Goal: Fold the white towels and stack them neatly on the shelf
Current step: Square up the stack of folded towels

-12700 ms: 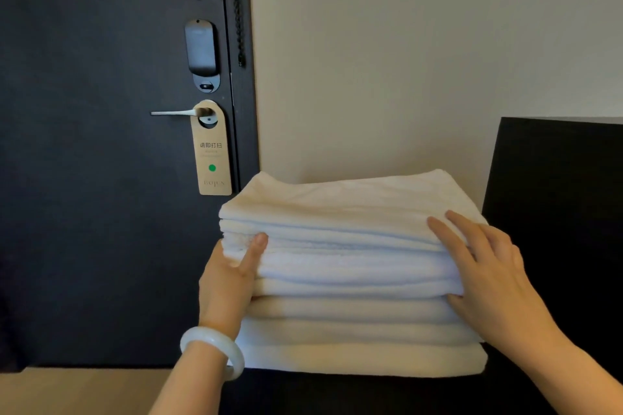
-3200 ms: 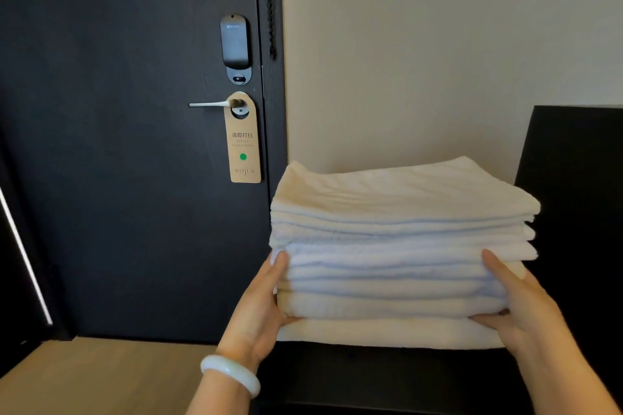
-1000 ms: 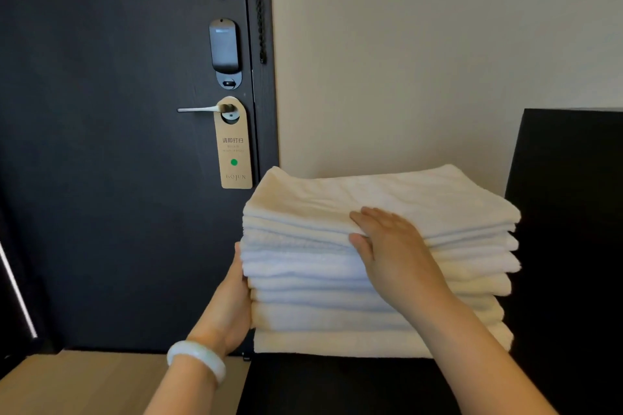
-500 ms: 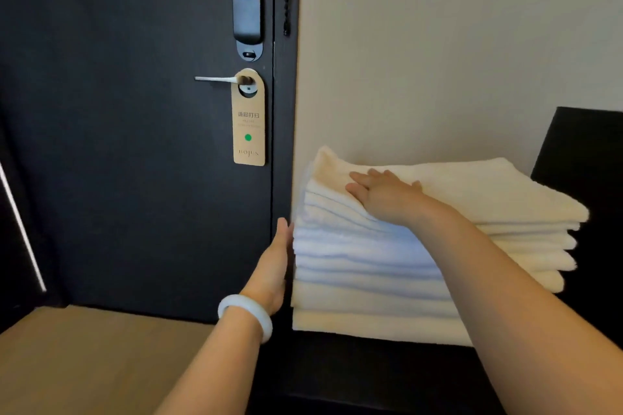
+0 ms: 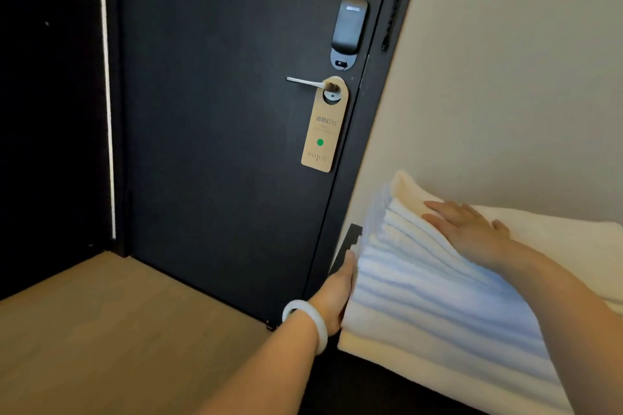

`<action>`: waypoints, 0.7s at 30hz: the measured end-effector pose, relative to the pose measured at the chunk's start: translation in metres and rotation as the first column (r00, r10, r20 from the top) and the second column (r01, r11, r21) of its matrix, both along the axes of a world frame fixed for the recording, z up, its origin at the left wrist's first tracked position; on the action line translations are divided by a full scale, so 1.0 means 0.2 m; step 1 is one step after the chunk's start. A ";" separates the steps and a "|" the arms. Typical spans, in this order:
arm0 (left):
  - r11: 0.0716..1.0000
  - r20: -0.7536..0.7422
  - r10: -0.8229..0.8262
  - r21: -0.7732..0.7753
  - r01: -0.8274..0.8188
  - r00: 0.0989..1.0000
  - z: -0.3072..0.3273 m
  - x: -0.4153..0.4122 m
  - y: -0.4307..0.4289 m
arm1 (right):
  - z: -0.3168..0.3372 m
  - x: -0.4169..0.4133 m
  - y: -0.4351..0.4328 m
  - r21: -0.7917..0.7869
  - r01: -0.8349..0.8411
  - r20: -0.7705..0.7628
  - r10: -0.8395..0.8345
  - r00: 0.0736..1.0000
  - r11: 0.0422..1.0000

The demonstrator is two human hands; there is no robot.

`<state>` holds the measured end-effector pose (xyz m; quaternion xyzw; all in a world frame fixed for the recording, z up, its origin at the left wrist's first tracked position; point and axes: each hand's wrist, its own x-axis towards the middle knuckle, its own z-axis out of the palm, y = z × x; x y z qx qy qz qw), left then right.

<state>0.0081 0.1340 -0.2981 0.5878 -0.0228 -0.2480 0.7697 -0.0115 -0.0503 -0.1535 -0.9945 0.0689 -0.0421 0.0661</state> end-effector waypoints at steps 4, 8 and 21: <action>0.996 0.059 -0.017 -0.088 0.022 0.998 0.14 0.06 0.06 | 0.00 -0.01 0.00 -0.010 0.001 -0.037 -0.001 0.999 1.000; 0.998 0.252 0.027 -0.062 -0.011 0.967 0.42 0.00 -0.01 | 0.00 -0.01 0.01 -0.054 0.003 -0.044 -0.006 0.999 0.999; 0.672 0.634 -0.226 0.651 -0.353 0.740 0.78 0.01 -0.06 | 0.03 -0.03 0.18 0.121 -0.206 -0.022 0.210 0.977 0.971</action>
